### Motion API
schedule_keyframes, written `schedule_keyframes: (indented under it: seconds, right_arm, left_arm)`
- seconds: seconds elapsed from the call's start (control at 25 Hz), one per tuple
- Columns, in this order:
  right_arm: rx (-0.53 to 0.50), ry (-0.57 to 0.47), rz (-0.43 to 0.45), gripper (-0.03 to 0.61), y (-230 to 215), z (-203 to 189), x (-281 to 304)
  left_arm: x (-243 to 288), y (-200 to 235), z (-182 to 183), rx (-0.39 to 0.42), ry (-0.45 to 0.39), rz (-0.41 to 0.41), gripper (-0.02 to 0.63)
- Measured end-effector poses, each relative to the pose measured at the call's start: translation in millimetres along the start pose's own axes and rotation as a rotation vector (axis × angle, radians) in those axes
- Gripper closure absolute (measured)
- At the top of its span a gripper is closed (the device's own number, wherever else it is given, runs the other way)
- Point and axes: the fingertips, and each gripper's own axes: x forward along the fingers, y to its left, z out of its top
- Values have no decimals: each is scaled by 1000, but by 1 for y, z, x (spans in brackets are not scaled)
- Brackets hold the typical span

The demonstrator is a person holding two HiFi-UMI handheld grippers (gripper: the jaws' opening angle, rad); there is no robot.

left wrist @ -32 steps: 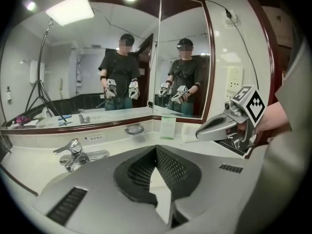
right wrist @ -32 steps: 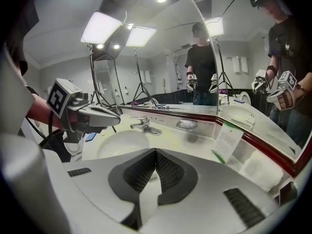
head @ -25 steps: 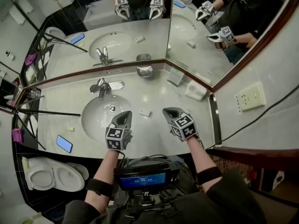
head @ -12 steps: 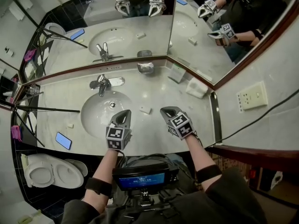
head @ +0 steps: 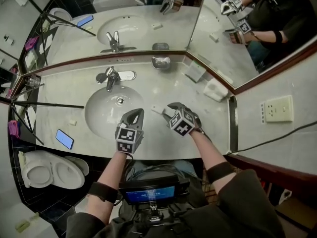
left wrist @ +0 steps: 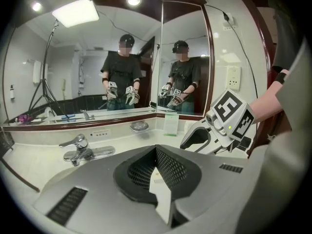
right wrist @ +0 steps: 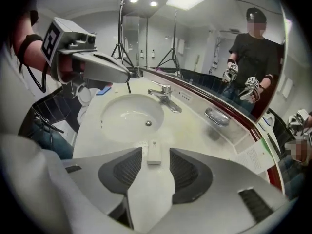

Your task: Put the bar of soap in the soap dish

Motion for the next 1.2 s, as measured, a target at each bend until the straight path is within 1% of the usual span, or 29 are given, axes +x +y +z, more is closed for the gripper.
schedule_keyframes:
  seconds: [0.12,0.24,0.56,0.72,0.76,0.8,0.84,1.08,1.2]
  right_arm:
    - [-67,81,38,309,3,-2,26]
    - [-101,155,78,268,4,-10,53]
    - [-124,268,134,267,4,-29,103]
    - [-118,302,152,270,9,-37,119]
    - [-117,307,159,279,11,-39,121]
    - [-116,310,159,335,12,-40,122]
    - [-113,309,155,374,13,-40,123]
    - [-93,292,144,393,12,-40,123]
    - [-63,265,127,394,6,-34,117]
  left_arm:
    - [4,4,-4,-12,2,2,617]
    - [5,8,-7,-18,-1,7,617]
    - [3,24,-20,-55,5,41,617]
    - [-4,31,-31,-71,15,62,617]
    - [-6,31,-34,-75,19,66,617]
    - [-7,32,-36,-78,21,69,617]
    - [-8,33,-38,-80,23,71,617]
    - [-10,34,-44,-85,29,75,617]
    - [-9,33,-43,-81,28,68,617]
